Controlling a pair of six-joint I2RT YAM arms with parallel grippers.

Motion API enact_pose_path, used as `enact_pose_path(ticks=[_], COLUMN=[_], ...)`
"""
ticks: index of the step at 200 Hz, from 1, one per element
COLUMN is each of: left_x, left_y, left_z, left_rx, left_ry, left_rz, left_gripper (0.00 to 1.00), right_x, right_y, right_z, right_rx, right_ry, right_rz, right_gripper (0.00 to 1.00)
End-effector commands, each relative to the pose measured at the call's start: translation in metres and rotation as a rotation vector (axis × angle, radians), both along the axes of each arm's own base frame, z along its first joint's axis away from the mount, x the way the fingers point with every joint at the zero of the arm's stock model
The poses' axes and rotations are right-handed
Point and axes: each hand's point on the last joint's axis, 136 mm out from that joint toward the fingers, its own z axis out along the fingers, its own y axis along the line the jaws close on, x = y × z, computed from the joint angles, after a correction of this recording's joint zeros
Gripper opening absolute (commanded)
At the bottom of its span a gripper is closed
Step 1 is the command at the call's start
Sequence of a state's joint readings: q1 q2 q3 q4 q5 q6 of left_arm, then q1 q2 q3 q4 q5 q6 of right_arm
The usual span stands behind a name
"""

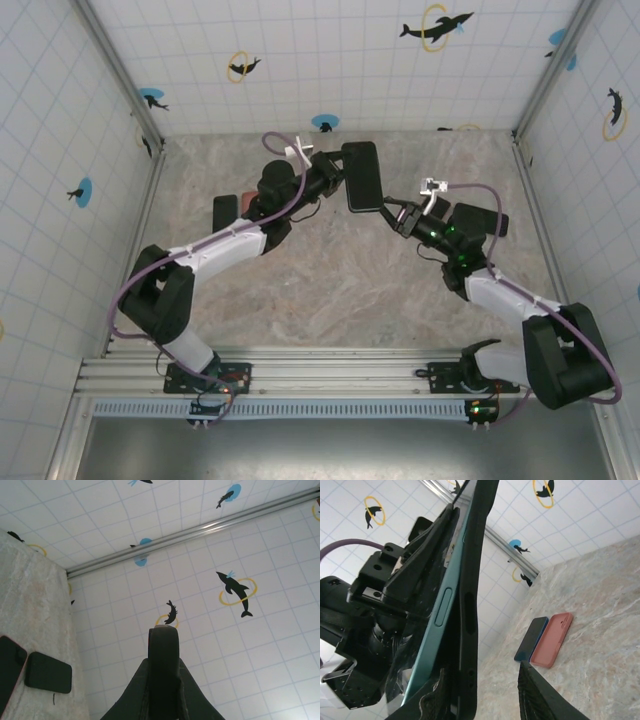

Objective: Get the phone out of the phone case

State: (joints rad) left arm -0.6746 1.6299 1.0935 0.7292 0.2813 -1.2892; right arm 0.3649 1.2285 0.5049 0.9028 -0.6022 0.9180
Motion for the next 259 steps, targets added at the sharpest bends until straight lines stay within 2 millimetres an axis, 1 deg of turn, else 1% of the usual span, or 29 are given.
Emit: enact_pose_path(ticks=[1, 26, 52, 77, 88, 91, 97, 118, 138, 160, 162, 164, 185, 196, 214, 246, 259], left_x=[-0.007, -0.006, -0.006, -0.006, -0.006, -0.005, -0.005, -0.005, -0.005, -0.006, -0.006, -0.006, -0.007, -0.008, -0.009, -0.01, -0.01], left_y=[0.006, 0.007, 0.009, 0.008, 0.009, 0.009, 0.01, 0.012, 0.016, 0.019, 0.02, 0.02, 0.021, 0.022, 0.023, 0.025, 0.025], left_z=[0.03, 0.022, 0.016, 0.012, 0.009, 0.007, 0.006, 0.0, -0.001, 0.003, -0.007, -0.009, -0.015, -0.016, -0.017, -0.018, -0.018], left_rx=[-0.035, -0.058, -0.114, -0.146, -0.161, -0.162, -0.166, -0.159, -0.146, -0.144, -0.128, -0.124, -0.111, -0.107, -0.098, -0.079, -0.065], left_ry=[-0.068, -0.029, 0.02, 0.05, 0.062, 0.068, 0.071, 0.085, 0.085, 0.078, 0.09, 0.093, 0.105, 0.11, 0.109, 0.102, 0.105], left_rz=[0.046, 0.088, 0.123, 0.145, 0.149, 0.151, 0.156, 0.167, 0.184, 0.199, 0.201, 0.202, 0.205, 0.204, 0.208, 0.21, 0.208], left_gripper=[0.0, 0.0, 0.0, 0.0, 0.0, 0.0, 0.0, 0.0, 0.0, 0.0, 0.0, 0.0, 0.09, 0.16, 0.28, 0.44, 0.57], right_x=[0.001, 0.001, -0.001, -0.001, -0.004, 0.0, 0.001, 0.001, 0.002, 0.001, 0.002, 0.002, 0.001, 0.001, 0.001, 0.001, 0.001], right_y=[0.008, 0.007, 0.013, 0.017, 0.019, 0.016, 0.015, 0.012, 0.011, 0.009, 0.009, 0.008, 0.006, 0.006, 0.004, 0.001, 0.0], right_z=[0.017, 0.027, 0.038, 0.04, 0.041, 0.043, 0.044, 0.048, 0.049, 0.047, 0.046, 0.046, 0.045, 0.046, 0.045, 0.042, 0.042], right_rx=[0.008, 0.123, 0.232, 0.322, 0.357, 0.377, 0.394, 0.421, 0.43, 0.441, 0.442, 0.443, 0.463, 0.469, 0.479, 0.488, 0.496], right_ry=[-0.035, 0.011, 0.077, 0.167, 0.191, 0.194, 0.199, 0.21, 0.216, 0.227, 0.228, 0.23, 0.243, 0.245, 0.249, 0.255, 0.253], right_rz=[0.021, 0.006, -0.005, -0.014, 0.001, -0.025, -0.03, -0.04, -0.046, -0.05, -0.051, -0.051, -0.049, -0.047, -0.049, -0.057, -0.06], right_gripper=[0.38, 0.38, 0.4, 0.4, 0.39, 0.39, 0.38, 0.34, 0.3, 0.18, 0.17, 0.16, 0.11, 0.09, 0.08, 0.06, 0.06])
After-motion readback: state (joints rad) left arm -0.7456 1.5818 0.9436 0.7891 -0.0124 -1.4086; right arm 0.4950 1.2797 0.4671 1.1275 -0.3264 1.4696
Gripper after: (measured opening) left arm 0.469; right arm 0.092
